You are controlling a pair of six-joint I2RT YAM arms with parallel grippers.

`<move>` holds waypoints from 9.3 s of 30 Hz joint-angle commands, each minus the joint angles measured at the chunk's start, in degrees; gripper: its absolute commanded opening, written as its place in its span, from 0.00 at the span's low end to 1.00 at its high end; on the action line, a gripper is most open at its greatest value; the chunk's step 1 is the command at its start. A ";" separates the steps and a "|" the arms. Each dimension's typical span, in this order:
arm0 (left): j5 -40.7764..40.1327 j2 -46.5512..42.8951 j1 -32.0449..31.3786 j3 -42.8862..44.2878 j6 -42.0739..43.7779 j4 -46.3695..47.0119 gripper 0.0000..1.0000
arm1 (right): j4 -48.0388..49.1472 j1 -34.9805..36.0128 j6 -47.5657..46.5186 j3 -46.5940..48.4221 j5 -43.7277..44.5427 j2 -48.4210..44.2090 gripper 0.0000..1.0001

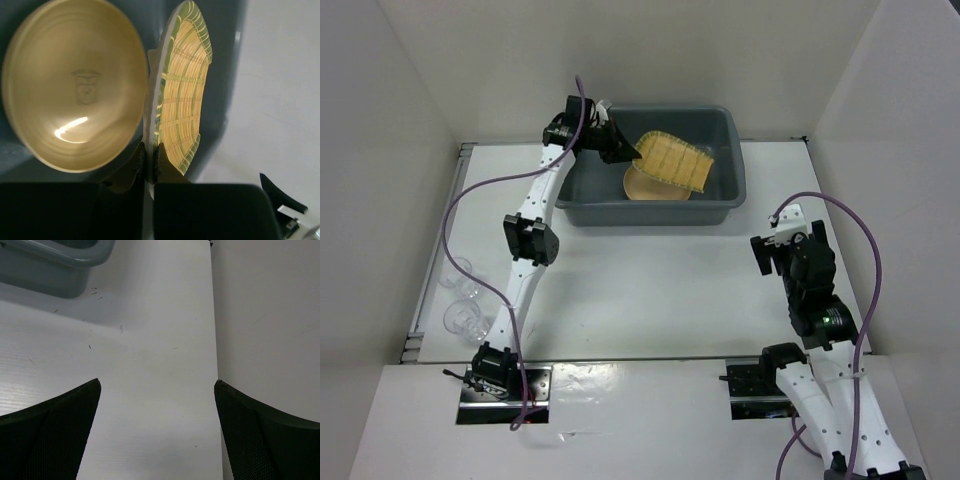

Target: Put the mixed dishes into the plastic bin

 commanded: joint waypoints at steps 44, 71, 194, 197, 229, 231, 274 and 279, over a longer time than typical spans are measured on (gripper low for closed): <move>-52.38 -25.92 5.79 3.21 16.73 -23.04 1.00 | 3.94 3.35 1.43 -0.71 2.75 1.29 0.98; -46.20 -71.37 39.73 -109.29 27.19 5.66 1.00 | 2.35 3.35 0.37 -0.71 -1.47 2.35 0.98; -68.79 -91.24 30.67 -123.79 -24.67 -11.49 1.00 | 2.44 3.35 0.37 -1.24 -1.20 2.44 0.98; -67.47 -88.95 31.73 -124.32 -23.61 -10.17 1.00 | 2.44 3.35 0.37 -1.24 -0.68 2.43 0.98; -31.18 -69.71 31.57 -71.95 1.07 16.54 0.00 | 2.44 3.35 0.37 -1.77 -1.20 1.91 0.98; -30.29 -66.19 25.87 -67.49 7.29 18.04 0.00 | 2.44 3.35 0.37 -1.77 -1.20 2.43 0.98; -55.86 -13.09 -2.90 -16.75 26.58 -3.84 1.00 | 3.49 3.35 0.90 -1.77 2.23 7.88 0.98; -57.27 -20.99 -3.42 -4.40 25.79 -4.89 1.00 | 3.50 3.35 0.90 -1.77 2.23 7.88 0.98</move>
